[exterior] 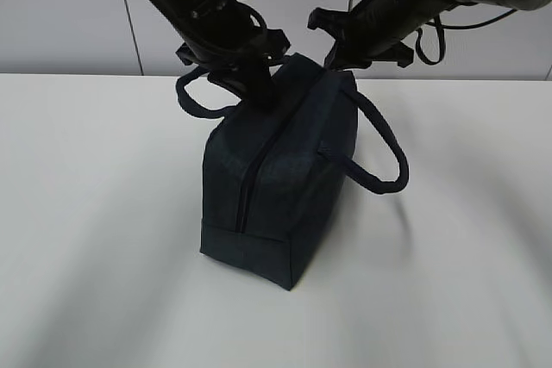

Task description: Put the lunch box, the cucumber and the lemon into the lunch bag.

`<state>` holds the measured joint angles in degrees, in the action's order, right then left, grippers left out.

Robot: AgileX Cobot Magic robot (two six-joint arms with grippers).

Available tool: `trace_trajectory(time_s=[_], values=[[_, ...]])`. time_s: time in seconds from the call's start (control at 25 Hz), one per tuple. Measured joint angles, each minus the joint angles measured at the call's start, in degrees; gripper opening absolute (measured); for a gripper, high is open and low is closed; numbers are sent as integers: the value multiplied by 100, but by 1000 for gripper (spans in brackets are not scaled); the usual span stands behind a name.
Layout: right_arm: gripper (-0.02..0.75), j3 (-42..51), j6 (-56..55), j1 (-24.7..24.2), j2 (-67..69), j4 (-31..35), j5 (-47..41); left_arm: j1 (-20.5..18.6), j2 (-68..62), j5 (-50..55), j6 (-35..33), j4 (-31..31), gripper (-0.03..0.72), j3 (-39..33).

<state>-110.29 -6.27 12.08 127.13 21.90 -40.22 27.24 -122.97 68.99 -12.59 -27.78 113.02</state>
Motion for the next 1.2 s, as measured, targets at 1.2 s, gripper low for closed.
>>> trace_trajectory(time_s=[1.2], values=[[0, -26, -395, -293, 696, 633, -179, 248, 164, 38, 33, 114, -10, 0]])
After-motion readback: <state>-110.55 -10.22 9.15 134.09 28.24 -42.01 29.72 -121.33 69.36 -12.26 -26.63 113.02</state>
